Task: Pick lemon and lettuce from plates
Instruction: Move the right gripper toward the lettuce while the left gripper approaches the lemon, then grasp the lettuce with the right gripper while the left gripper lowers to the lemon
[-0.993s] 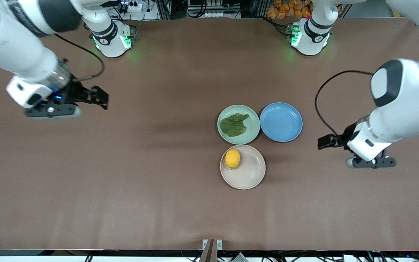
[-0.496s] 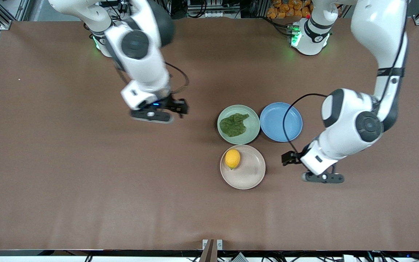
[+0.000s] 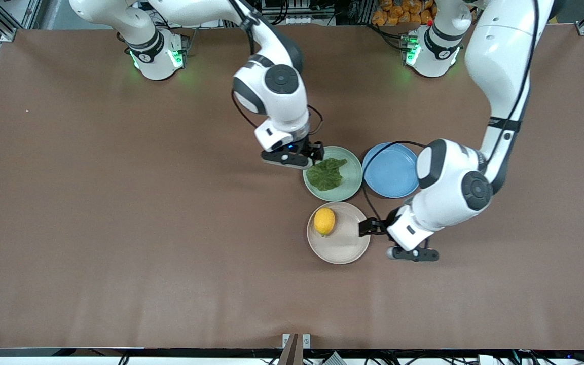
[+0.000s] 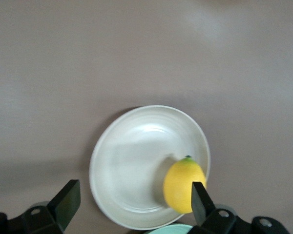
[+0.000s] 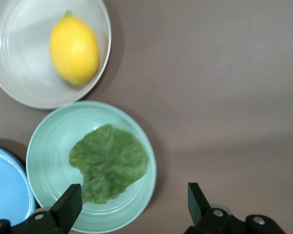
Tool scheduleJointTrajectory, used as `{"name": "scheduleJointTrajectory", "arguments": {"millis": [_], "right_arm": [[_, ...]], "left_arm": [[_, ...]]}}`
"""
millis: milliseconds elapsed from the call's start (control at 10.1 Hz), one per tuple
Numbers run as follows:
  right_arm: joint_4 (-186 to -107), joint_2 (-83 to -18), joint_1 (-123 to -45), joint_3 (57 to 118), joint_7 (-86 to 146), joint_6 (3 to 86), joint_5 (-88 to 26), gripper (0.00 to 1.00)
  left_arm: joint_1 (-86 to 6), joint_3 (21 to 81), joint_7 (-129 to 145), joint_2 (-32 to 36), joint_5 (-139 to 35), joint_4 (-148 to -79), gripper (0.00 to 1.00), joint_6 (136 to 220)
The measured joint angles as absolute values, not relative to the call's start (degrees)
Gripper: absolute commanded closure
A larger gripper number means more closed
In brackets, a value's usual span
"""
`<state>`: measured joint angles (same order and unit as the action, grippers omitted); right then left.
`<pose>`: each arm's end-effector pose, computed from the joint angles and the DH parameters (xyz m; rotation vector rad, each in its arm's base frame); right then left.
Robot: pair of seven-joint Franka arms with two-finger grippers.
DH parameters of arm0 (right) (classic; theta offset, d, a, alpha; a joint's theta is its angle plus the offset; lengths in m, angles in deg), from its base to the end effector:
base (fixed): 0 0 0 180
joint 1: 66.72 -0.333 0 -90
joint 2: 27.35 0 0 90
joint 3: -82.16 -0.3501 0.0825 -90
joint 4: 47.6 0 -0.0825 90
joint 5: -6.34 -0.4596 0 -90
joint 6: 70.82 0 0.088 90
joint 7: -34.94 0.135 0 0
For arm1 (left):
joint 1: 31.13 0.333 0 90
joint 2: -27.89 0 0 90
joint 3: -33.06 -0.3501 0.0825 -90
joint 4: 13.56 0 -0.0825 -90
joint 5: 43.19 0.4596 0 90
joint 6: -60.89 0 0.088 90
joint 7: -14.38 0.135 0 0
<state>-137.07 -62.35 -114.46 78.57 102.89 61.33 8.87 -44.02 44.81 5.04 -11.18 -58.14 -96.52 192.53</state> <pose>0.5058 0.6189 0.2591 -2.9940 0.4164 -0.1031 0.7611 -0.3289 0.2723 2.7688 -0.0733 0.0972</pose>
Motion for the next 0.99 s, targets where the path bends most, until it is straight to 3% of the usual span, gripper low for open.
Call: {"name": "scheduleJointTrajectory", "arguments": {"millis": [496,794,894,993], "right_arm": [[-125.6,-77.7,-120.3,79.5,118.7,63.7,13.2,0.14],[-122.6,-80.9,-122.5,79.7,121.9,64.9,13.5,0.19],[-122.0,-81.4,-123.2,80.1,122.1,64.9,13.7,0.33],[-121.6,-81.8,-123.7,80.6,122.2,64.9,14.6,0.66]], "left_arm": [[-44.9,46.7,5.0,-14.1,-58.2,-96.1,0.00,193.7],[-43.8,46.6,5.2,-14.1,-58.2,-95.9,0.00,193.7],[-43.3,46.6,5.2,-14.1,-58.2,-95.9,0.00,193.7],[-43.0,46.6,5.3,-14.1,-58.2,-95.9,0.00,193.7]]}}
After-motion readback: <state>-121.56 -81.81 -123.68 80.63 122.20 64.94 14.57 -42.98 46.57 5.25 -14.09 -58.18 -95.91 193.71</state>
